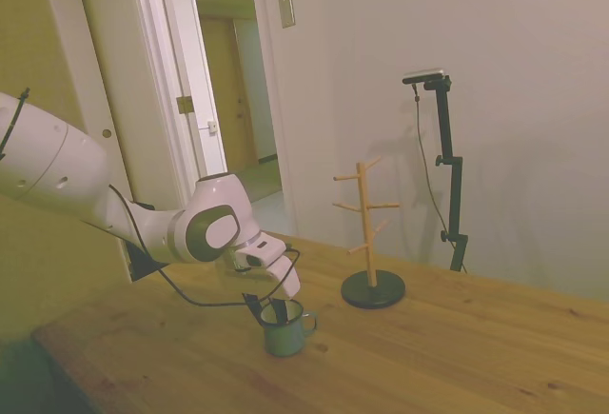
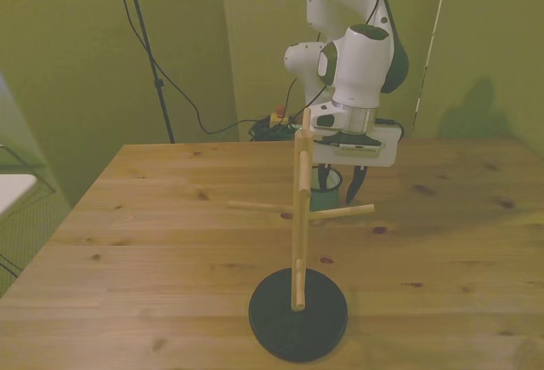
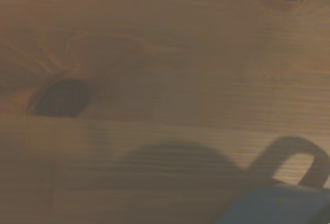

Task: Unload the mug

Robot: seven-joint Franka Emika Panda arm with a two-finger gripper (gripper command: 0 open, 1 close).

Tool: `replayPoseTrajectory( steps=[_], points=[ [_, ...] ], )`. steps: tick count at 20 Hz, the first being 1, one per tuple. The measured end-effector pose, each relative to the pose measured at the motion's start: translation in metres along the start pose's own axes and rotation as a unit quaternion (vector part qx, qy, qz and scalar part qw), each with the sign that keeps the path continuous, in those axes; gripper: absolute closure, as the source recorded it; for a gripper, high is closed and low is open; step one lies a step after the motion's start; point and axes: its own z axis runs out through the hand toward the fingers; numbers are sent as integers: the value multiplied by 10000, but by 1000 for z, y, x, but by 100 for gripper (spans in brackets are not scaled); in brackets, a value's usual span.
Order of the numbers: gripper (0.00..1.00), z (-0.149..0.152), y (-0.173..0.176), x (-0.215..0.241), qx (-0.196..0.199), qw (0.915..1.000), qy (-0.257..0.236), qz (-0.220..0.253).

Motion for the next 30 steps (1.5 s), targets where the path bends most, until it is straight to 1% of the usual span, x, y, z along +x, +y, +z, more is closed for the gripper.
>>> replayPoseTrajectory(
  steps=[6,12,17,20,23,28,30],
  points=[
    [0,-10,17,-12,139,9997,80,-158],
    [0,-34,36,-27,554,9979,221,-243],
    [0,-53,41,-27,906,9951,342,-220],
    [0,-60,46,-31,1033,9936,372,-273],
    [0,-63,59,-46,1119,9921,411,-385],
    [0,-72,91,-80,1286,9888,491,-581],
    [0,-83,98,-85,1409,9861,595,-644]
  ],
)
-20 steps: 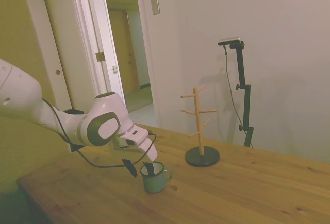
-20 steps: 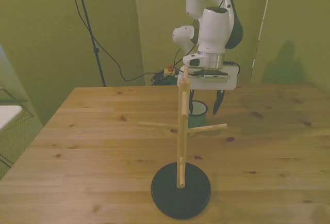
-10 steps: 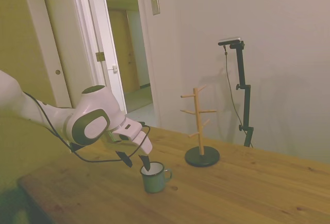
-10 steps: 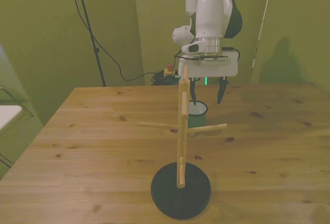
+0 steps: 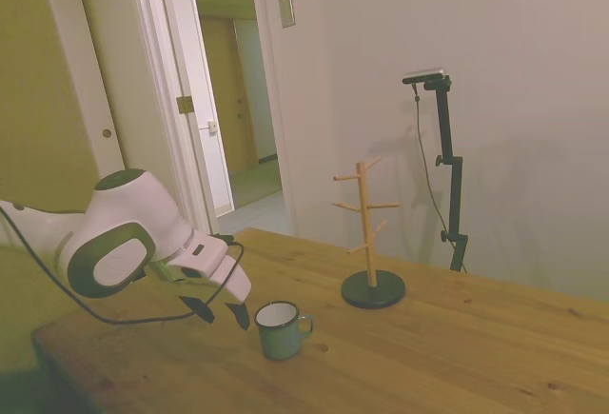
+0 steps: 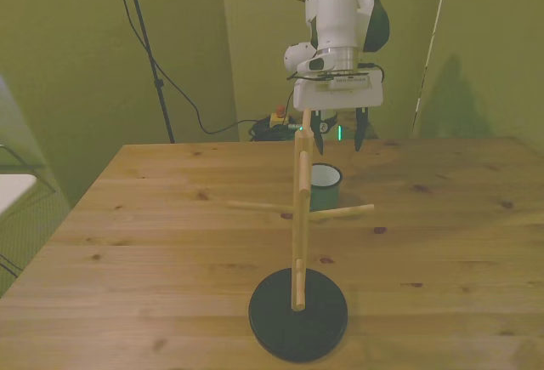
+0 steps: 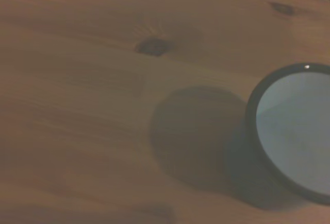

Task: Unload the mug

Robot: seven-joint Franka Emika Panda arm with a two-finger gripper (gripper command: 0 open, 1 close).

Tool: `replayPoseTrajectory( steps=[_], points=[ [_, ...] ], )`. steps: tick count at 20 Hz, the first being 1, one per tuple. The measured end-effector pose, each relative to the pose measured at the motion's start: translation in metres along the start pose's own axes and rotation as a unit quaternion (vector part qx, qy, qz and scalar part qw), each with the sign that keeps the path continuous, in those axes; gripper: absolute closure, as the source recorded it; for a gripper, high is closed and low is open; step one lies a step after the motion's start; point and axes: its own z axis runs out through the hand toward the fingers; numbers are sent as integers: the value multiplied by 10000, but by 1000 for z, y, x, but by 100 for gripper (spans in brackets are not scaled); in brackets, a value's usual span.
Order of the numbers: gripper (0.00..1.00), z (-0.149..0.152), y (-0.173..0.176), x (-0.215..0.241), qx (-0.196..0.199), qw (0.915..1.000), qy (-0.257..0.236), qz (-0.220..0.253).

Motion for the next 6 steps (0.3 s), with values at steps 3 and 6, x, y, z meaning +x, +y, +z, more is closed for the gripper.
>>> replayPoseTrajectory(
  steps=[3,6],
  points=[
    [0,-11,4,5,23,10000,40,-1],
    [0,-10,12,7,-94,9999,15,79]
  ],
)
